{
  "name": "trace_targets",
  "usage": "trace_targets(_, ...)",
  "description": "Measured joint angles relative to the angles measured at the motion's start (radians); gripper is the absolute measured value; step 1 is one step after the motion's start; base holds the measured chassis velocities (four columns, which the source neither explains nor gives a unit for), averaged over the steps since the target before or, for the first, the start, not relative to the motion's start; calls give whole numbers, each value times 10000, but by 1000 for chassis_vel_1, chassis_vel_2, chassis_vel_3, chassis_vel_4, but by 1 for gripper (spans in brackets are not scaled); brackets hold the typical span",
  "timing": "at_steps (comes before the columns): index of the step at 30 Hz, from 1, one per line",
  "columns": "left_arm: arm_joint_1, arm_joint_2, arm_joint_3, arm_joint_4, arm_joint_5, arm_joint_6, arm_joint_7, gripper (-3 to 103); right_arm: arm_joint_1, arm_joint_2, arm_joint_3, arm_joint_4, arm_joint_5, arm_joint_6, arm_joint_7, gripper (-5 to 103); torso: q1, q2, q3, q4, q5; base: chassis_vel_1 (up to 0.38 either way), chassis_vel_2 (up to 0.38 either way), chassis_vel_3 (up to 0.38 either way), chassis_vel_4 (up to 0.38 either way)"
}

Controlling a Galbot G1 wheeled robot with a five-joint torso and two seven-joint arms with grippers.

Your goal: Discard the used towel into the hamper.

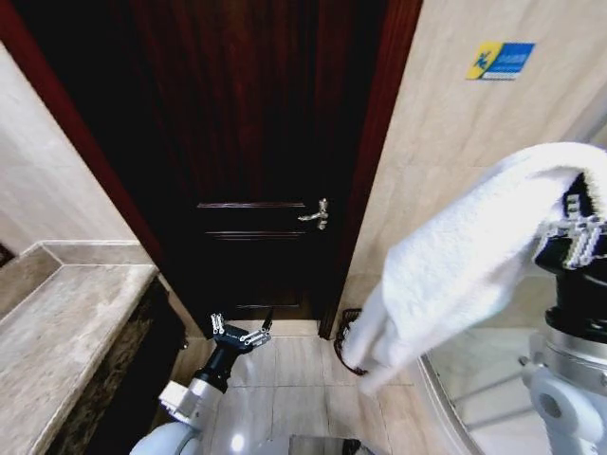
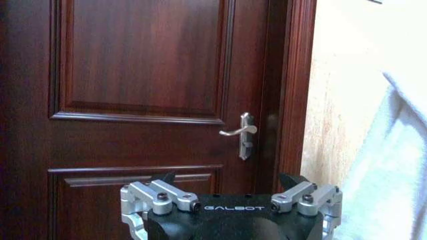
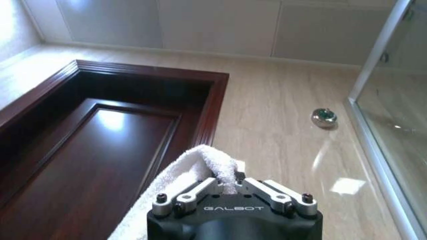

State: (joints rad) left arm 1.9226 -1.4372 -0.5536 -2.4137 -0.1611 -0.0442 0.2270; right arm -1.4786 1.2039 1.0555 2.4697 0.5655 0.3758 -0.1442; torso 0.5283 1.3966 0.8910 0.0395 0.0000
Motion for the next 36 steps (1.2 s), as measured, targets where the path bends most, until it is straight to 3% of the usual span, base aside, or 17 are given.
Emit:
trace_targets(22,0,-1,0,0,0,0,0,100,1014,-858,-352,-1503,455,-118,45,3,0,0,0,2,1,0,0,0,0)
trace_targets(36,0,-1,0,0,0,0,0,100,2793,-1556,-973,-3417,460,-88,-19,3,0,0,1,4,0,0,0,0,0)
